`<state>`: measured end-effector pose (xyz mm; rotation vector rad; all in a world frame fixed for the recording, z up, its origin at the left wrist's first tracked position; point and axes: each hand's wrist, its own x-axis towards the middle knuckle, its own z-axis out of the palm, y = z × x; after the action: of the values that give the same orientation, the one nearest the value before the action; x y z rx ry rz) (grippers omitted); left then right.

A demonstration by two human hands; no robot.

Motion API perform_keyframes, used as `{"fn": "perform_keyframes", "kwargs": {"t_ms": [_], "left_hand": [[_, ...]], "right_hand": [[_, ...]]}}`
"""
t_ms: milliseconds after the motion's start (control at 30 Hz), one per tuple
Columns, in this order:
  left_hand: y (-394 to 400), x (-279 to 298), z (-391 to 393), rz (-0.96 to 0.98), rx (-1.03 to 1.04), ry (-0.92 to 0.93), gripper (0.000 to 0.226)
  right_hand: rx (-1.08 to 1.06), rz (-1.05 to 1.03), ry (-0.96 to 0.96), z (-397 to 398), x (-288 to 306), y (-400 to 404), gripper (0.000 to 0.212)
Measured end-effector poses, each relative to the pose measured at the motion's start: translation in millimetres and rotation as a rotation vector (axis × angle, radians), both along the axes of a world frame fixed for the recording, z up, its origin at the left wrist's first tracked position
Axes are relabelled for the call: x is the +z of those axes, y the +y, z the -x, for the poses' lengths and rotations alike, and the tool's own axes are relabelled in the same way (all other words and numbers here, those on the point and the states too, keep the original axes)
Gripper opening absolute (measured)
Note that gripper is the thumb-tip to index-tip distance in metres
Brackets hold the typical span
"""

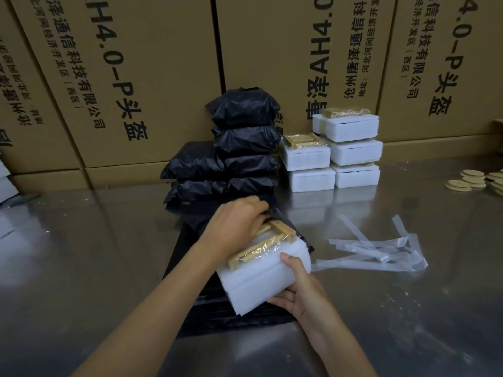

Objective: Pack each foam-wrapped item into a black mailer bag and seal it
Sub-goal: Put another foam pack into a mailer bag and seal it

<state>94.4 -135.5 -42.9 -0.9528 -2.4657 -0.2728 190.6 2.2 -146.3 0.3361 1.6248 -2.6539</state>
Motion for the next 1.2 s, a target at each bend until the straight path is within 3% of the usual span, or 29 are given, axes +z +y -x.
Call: {"fn": "perform_keyframes", "kwargs": {"t_ms": [133, 333, 500, 633, 767, 933, 1133, 1200], "left_hand": [[-11, -14, -8, -0.14, 0.004, -0.039, 0.019], [-57, -36, -8, -0.465, 0.27, -0.225, 0.032], [-67, -78, -24, -0.595, 0.531, -0.523, 0.044], [-58, -91, -28, -0.801, 0.481, -0.719, 0.034], [-55, -94, -33, -0.756, 0.382, -0.758, 0.033], [-70, -86, -46, -0.71, 0.205, -1.054, 0.052], [-110, -63, -42, -0.676, 0.246, -1.023, 0.028], [-118, -56, -43, -0.583, 0.317, -0.944, 0.033]], "right_hand": [[-0.013, 0.033, -0.015, 1, -1, 1, 0.08], [-0.005, 0.106, -0.007, -2, 1, 5, 0.073], [0.019, 0.131, -0.011, -3, 5, 6, 0.064], [-0.01, 0.176, -0.055, -2, 14, 2, 0.058], [-0.061, 0.278, -0.11, 2, 24, -6, 0.057], [-0.093, 0.398, -0.145, 22, 54, -23, 0.043], [-0.093, 0.445, -0.165, 42, 62, -43, 0.04], [-0.088, 0.428, -0.171, 44, 55, -49, 0.038]]}}
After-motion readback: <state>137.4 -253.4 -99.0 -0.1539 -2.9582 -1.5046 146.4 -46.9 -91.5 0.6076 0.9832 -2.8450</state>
